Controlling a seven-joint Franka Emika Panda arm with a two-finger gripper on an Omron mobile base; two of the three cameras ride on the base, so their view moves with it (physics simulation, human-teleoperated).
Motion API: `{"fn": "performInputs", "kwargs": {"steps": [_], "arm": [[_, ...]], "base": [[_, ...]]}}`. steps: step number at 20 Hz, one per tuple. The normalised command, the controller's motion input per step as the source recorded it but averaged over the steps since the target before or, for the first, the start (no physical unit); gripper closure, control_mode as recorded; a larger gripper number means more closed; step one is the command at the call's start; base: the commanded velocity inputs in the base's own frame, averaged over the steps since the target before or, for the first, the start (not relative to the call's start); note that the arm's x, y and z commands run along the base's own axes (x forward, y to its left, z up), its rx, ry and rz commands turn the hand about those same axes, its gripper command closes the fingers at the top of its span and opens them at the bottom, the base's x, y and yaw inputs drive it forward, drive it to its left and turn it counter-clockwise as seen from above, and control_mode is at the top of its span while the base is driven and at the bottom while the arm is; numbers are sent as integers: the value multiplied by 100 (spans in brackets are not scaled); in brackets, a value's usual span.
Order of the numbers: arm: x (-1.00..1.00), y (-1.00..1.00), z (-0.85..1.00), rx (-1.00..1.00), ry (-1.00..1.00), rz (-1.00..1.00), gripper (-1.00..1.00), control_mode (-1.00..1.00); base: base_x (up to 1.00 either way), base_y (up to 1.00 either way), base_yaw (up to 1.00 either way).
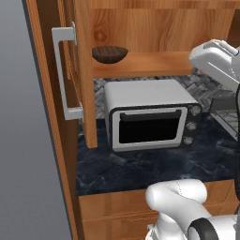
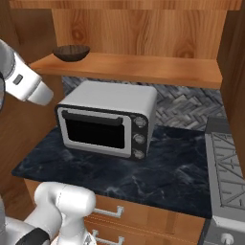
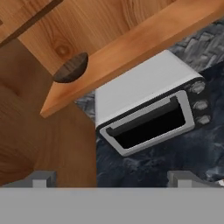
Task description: Take the smaller bowl and place it next to the appetizer plate on the dining counter , and place the larger bowl next to the plate with cooked food.
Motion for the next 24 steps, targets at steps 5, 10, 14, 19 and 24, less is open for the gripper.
{"fn": "performInputs", "kwargs": {"steps": [5, 10, 14, 19, 24], "arm": [[64, 30, -1, 0, -3, 7, -100, -100], [72, 1, -6, 0, 0, 0, -100, -100], [74, 0, -16, 0, 0, 0, -100, -100], [80, 12, -20, 0, 0, 0, -100, -100], [77, 32, -11, -2, 0, 0, -100, -100]], "base": [[0, 0, 0], [0, 0, 0], [0, 0, 0], [0, 0, 0], [0, 0, 0]]}}
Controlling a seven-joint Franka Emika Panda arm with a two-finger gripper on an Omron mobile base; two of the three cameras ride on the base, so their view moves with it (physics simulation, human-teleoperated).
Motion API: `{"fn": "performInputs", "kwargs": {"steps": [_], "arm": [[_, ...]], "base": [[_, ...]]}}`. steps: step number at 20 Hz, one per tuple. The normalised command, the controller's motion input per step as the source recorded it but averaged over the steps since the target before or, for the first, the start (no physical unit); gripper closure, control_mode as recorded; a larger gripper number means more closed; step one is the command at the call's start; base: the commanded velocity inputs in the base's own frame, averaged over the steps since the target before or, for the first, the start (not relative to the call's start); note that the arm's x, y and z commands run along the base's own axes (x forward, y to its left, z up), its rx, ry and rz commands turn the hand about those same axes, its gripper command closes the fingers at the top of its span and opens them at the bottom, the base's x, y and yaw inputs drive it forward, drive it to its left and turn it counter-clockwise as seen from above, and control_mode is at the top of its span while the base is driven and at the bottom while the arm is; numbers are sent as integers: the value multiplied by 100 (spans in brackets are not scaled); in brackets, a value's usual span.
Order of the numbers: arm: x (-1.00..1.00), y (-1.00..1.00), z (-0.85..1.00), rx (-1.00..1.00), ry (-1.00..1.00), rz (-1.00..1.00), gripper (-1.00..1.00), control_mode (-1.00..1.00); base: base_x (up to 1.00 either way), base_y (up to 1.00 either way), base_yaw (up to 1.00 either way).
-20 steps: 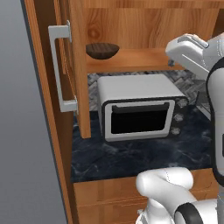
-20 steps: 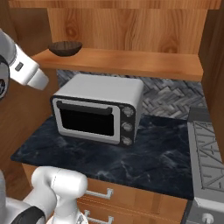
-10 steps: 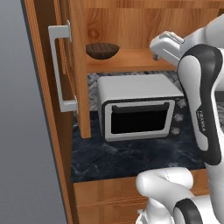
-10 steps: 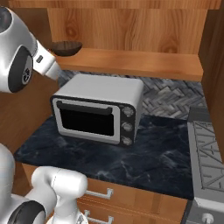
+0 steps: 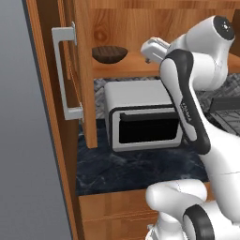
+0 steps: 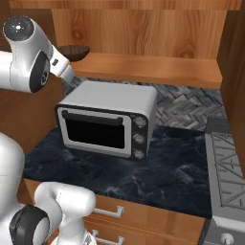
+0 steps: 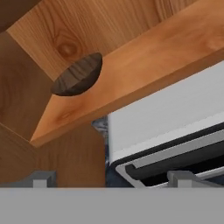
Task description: Take the smaller bowl and place it next to the appetizer plate on the dining counter , and place the larger bowl next to the plate with cooked food.
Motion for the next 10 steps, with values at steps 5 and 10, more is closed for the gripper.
{"fn": "performInputs", "kwargs": {"steps": [5, 10], "arm": [[69, 26, 0, 0, 0, 0, -100, -100], [69, 8, 0, 1, 0, 0, -100, -100]], "base": [[0, 0, 0], [0, 0, 0]]}}
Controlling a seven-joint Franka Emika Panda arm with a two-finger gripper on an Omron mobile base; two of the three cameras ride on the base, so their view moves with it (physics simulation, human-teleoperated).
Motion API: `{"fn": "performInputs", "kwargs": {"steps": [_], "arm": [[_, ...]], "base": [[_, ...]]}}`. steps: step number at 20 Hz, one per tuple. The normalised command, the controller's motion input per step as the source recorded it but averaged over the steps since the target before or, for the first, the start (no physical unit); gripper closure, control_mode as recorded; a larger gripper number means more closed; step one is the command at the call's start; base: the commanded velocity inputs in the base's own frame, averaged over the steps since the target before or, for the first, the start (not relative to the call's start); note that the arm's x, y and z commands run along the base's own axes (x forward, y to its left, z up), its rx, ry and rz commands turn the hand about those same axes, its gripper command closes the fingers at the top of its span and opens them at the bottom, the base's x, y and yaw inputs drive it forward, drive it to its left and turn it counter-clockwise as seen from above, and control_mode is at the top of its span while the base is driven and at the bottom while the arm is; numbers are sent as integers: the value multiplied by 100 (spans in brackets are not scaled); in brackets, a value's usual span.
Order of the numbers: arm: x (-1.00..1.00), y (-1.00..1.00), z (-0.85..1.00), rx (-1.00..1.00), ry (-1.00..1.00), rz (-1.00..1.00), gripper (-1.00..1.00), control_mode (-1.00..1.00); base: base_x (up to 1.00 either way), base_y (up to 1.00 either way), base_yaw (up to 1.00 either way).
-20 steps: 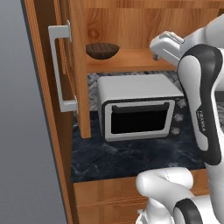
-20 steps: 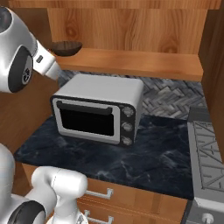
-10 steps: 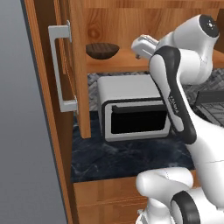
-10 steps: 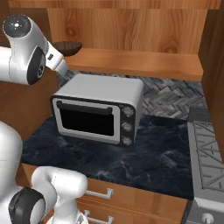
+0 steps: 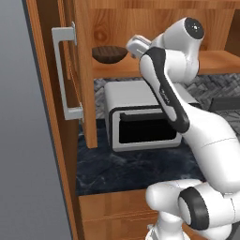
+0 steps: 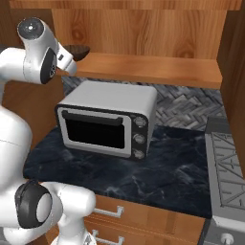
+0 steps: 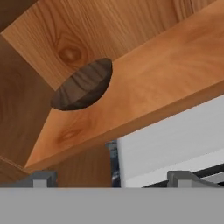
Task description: Take the smaller bowl and place it next to the appetizer plate on the dining counter , and place the larger bowl next to the plate with cooked food.
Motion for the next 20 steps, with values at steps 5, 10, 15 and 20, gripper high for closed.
{"fn": "performInputs", "kwargs": {"steps": [5, 10, 15, 20], "arm": [[71, 0, 0, 6, 0, 0, -100, -100], [66, 15, -7, 0, 2, 0, -100, -100], [60, 21, -4, 0, 5, 0, -100, -100], [54, 23, -2, 0, 6, 0, -100, -100]], "base": [[0, 0, 0], [0, 0, 0], [0, 0, 0], [0, 0, 0]]}}
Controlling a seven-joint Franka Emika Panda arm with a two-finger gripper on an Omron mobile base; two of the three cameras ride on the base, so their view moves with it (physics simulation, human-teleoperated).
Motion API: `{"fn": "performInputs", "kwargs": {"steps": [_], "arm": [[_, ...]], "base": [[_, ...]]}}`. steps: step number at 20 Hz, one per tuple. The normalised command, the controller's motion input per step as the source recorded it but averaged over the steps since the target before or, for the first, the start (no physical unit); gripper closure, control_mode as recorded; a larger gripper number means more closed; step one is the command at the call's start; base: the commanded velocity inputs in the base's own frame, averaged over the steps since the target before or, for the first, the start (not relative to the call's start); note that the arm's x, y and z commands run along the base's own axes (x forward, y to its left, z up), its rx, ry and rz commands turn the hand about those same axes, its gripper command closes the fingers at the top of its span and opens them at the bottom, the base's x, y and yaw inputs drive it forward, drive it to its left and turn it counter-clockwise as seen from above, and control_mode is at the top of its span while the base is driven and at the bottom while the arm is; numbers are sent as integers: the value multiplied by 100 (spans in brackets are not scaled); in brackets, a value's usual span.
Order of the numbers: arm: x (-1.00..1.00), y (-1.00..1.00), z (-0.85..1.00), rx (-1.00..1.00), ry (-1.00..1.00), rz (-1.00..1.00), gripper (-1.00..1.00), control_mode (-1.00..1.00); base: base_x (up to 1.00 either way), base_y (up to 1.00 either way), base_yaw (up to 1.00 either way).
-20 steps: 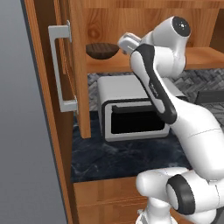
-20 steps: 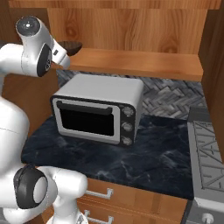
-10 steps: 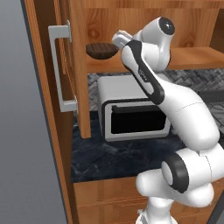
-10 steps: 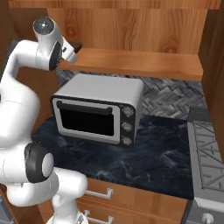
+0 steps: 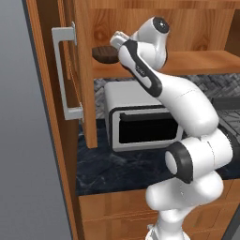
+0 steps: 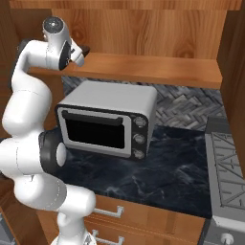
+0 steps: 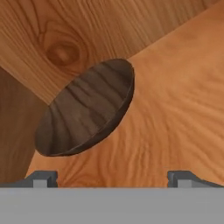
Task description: Take the smaller bowl and place it next to the appetizer plate on the dining counter , and place the larger bowl next to the plate with cooked food.
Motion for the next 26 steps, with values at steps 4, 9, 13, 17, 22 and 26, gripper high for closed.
{"fn": "performInputs", "kwargs": {"steps": [4, 9, 13, 17, 22, 26], "arm": [[50, 23, -1, 0, 9, 0, -100, -100], [25, 7, 0, -1, 15, -4, -100, -100], [24, 0, 0, -1, 14, -8, -100, -100], [28, 0, -13, -3, 9, -7, -100, -100], [42, 4, -27, -4, 2, -6, -100, -100], [52, 3, -32, -3, 0, -4, -100, -100]], "base": [[0, 0, 0], [0, 0, 0], [0, 0, 0], [0, 0, 0], [0, 0, 0], [0, 0, 0]]}}
